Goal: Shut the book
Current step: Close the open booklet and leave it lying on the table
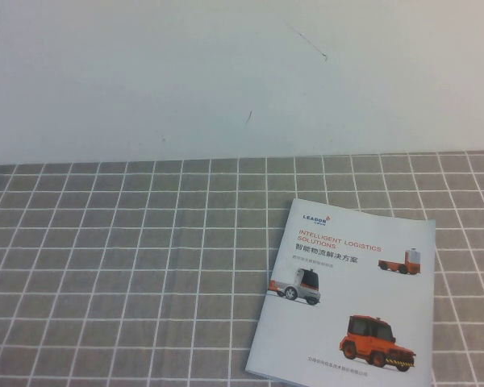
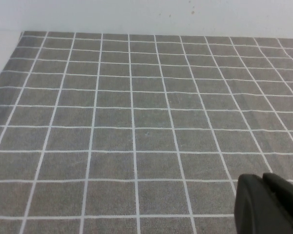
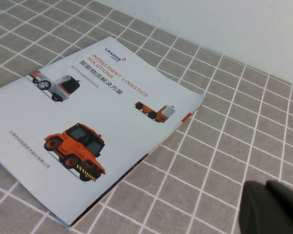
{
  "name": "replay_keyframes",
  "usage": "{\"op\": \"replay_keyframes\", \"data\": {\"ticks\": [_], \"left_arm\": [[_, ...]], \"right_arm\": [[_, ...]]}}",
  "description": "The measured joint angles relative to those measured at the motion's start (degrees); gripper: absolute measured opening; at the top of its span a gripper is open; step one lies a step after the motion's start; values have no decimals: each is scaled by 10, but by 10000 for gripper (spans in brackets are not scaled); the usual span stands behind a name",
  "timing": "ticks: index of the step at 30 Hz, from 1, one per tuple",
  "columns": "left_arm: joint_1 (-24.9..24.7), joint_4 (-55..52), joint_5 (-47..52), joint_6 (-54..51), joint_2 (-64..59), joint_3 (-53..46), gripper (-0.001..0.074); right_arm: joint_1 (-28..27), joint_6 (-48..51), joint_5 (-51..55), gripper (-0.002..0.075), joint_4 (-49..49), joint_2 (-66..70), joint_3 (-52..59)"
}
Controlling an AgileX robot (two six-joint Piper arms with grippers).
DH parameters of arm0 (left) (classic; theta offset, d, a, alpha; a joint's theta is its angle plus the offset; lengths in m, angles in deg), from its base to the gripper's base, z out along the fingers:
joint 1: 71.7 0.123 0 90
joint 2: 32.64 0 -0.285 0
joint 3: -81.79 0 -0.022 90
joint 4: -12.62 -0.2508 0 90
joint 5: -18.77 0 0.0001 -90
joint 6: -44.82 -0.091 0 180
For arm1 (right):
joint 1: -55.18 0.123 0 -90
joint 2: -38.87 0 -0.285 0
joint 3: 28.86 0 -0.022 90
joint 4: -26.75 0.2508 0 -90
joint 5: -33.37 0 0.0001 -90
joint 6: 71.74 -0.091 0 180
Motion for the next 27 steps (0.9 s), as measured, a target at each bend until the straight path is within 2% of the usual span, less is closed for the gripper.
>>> {"op": "replay_keyframes", "data": {"ticks": [27], "left_arm": [[0,-10,2,5,0,0,-4]], "right_arm": [[0,0,0,-3,0,0,0]]}}
